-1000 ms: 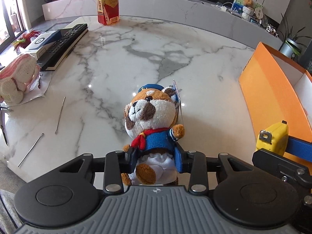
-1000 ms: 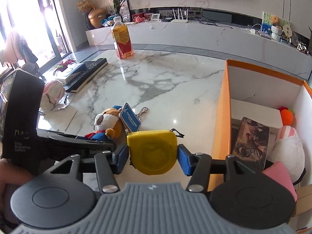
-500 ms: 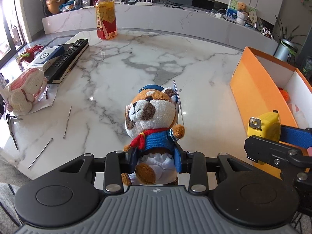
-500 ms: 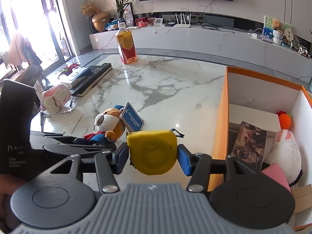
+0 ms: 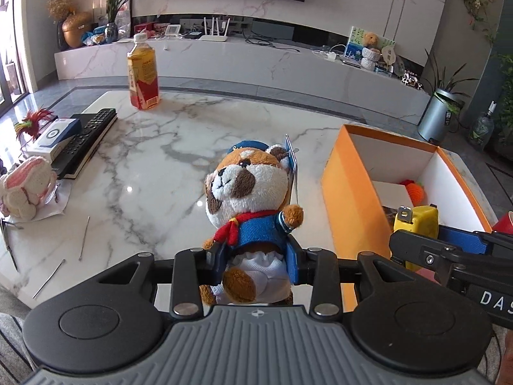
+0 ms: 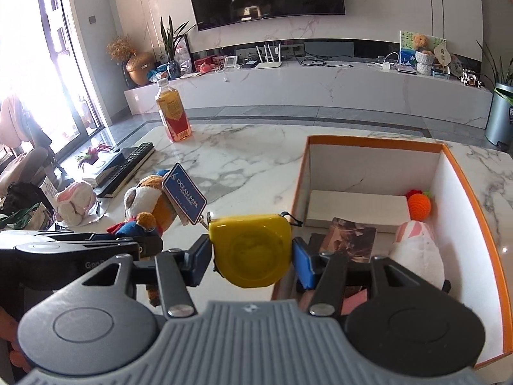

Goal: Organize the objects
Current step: 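Carry the plush bear and tape measure over the orange box with both tools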

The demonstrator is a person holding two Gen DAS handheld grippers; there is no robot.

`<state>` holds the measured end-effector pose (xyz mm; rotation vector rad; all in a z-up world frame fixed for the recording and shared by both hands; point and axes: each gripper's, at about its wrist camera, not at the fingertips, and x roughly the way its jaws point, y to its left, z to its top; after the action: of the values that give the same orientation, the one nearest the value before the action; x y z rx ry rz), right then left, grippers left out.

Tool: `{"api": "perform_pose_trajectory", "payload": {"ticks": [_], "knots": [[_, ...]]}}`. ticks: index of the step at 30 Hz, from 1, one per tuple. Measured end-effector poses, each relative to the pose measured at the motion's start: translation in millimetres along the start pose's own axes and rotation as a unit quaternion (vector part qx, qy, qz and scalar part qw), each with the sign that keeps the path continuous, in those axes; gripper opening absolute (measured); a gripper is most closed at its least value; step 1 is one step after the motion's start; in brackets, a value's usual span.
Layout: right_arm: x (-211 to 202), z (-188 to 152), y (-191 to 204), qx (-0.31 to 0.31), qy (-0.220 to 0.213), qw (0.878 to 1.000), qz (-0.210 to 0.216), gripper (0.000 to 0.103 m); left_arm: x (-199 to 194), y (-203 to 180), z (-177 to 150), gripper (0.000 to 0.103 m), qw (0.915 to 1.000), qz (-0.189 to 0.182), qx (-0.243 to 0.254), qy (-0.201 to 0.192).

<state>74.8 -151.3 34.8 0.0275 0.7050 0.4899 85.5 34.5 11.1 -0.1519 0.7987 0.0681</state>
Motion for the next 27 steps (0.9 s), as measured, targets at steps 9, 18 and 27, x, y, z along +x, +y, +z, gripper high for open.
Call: {"api": "perform_pose_trajectory", "payload": {"ticks": [9,18,27], "knots": [[-6,-7,-54,0.053,0.006,0.999,-0.004,0.056,3,-51,25,0.042,0.9988,-0.037,0.029,-0.012],[-16,-18,-100,0.097,-0.004,0.994,-0.046,0.056,14,-86,35,0.042,0.9913,-0.131,0.01,-0.006],[-21,-25,-110,0.104,-0.013,0.994,-0.039,0.056,67,-129,46,0.042,0.9885,-0.143,0.039,0.03]]}}
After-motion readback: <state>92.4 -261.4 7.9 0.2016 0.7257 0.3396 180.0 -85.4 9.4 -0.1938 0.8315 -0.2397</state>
